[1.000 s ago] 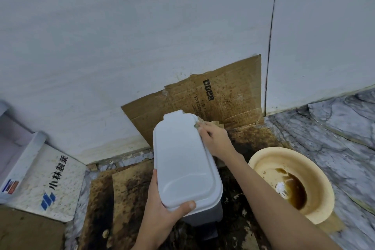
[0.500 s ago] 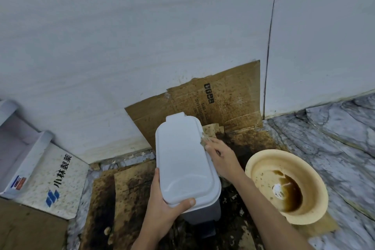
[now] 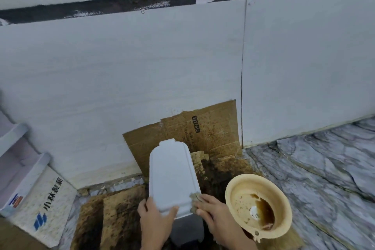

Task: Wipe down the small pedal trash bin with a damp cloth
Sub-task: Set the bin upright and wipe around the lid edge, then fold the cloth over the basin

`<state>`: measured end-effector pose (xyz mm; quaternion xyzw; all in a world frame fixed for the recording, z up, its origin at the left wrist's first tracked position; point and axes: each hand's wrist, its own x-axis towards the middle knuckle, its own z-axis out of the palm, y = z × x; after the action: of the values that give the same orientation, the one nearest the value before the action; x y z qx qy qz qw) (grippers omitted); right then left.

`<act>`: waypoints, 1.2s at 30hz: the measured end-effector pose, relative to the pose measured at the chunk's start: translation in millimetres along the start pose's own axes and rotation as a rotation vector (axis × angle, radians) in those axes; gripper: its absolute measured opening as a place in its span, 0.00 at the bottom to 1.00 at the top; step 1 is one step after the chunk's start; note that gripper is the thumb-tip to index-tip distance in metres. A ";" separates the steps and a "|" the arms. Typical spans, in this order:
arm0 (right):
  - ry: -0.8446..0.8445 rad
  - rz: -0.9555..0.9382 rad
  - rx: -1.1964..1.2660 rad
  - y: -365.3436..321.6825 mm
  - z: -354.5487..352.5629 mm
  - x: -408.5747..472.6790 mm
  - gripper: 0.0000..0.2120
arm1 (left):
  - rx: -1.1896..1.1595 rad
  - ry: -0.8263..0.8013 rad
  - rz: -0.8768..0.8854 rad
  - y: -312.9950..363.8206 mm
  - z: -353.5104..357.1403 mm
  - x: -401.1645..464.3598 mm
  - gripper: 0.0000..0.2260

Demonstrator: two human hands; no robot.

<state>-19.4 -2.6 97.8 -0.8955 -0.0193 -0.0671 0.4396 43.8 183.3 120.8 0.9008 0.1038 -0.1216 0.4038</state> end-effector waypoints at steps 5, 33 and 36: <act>-0.116 -0.006 0.079 -26.6 8.1 -22.4 0.33 | -0.331 -0.319 -0.149 4.6 -15.9 -27.4 0.17; 0.162 0.110 0.836 -114.7 -84.5 -100.2 0.17 | -0.852 -0.288 0.463 23.8 -73.8 -123.6 0.38; 0.221 0.078 0.476 -115.2 -106.3 -108.8 0.12 | -0.690 -0.352 0.538 33.0 -65.7 -131.1 0.35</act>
<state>-149.0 -13.3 237.6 -0.7540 0.0481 -0.1410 0.6398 -62.2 199.6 226.0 0.6747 -0.1688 -0.1219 0.7081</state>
